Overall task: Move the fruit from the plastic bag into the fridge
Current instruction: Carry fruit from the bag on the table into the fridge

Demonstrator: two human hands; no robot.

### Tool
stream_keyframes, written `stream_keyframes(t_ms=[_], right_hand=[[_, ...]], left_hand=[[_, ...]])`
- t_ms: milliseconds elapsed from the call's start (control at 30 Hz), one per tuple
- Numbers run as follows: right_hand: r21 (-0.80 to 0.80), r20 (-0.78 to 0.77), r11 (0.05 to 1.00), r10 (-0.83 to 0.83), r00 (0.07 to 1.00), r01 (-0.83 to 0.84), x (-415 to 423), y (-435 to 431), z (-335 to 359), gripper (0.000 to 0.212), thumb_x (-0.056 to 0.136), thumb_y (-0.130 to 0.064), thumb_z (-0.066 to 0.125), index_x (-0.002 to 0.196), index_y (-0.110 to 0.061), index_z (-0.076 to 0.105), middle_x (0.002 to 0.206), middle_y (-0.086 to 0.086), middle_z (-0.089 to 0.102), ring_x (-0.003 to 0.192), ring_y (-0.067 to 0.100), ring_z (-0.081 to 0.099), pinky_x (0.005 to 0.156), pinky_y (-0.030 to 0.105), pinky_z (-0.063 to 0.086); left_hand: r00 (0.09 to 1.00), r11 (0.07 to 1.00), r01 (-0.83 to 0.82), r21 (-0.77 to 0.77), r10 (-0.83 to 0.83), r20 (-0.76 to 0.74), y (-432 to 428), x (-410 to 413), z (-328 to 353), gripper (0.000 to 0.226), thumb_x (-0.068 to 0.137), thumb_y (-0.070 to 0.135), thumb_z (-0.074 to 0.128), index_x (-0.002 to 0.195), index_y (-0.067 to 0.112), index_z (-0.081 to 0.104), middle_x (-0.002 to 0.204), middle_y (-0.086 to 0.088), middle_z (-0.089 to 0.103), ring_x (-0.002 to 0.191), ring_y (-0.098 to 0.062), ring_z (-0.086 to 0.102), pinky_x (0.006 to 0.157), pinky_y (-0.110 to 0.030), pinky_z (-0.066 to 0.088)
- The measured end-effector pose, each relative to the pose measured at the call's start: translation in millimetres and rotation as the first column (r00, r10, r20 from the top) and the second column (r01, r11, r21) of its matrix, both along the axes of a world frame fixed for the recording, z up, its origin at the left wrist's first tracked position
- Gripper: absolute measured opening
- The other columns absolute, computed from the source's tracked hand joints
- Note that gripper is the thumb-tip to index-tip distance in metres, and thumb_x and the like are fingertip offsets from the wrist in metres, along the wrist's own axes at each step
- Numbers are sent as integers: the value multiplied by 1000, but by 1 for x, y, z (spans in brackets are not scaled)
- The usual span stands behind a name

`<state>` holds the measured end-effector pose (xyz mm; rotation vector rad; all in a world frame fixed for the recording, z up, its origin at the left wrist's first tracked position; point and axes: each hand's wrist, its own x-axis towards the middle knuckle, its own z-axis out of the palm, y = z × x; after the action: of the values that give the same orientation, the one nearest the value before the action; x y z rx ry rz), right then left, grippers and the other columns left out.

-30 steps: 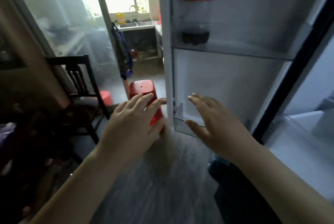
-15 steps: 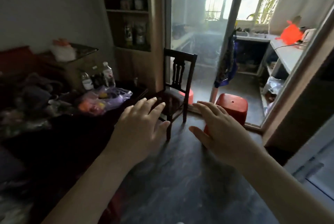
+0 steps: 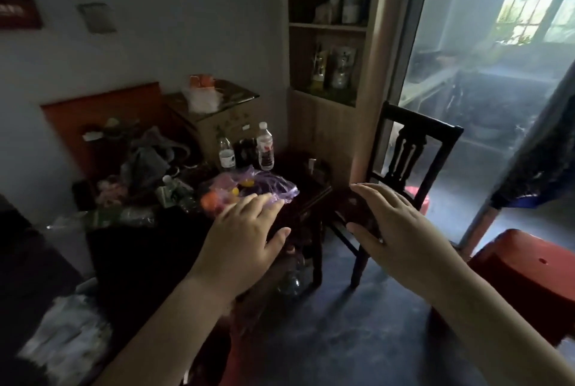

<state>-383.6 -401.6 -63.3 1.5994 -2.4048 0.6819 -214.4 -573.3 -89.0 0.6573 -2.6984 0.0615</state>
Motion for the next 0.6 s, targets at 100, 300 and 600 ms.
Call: stream_keyframes(t_ms=[100, 300, 600], right_hand=[[25, 26, 997, 69, 997, -70, -27, -43, -19, 59, 89, -38, 56, 141, -16, 39, 141, -2, 45, 131, 18, 41, 103, 30, 36], [96, 62, 968, 226, 972, -231, -52, -135, -52, 59, 88, -40, 57, 140, -14, 41, 141, -1, 46, 129, 20, 43, 104, 30, 36], [184, 104, 918, 337, 936, -352, -87, -282, -106, 55, 89, -34, 59, 137, -12, 44, 140, 0, 48, 129, 20, 44, 101, 30, 38]], left_hand=[[998, 997, -68, 45, 68, 14, -30, -13, -16, 59, 91, 52, 27, 137, 20, 46, 137, -1, 52, 129, -16, 45, 104, -35, 38], [972, 970, -236, 66, 234, 36, -87, -12, -38, 59, 90, 51, 30, 134, 19, 51, 135, 0, 53, 126, -16, 48, 100, -31, 36], [958, 944, -285, 167, 276, 72, -220, -52, -99, 58, 91, 49, 31, 135, 15, 49, 133, -3, 56, 121, -21, 53, 97, -35, 43]])
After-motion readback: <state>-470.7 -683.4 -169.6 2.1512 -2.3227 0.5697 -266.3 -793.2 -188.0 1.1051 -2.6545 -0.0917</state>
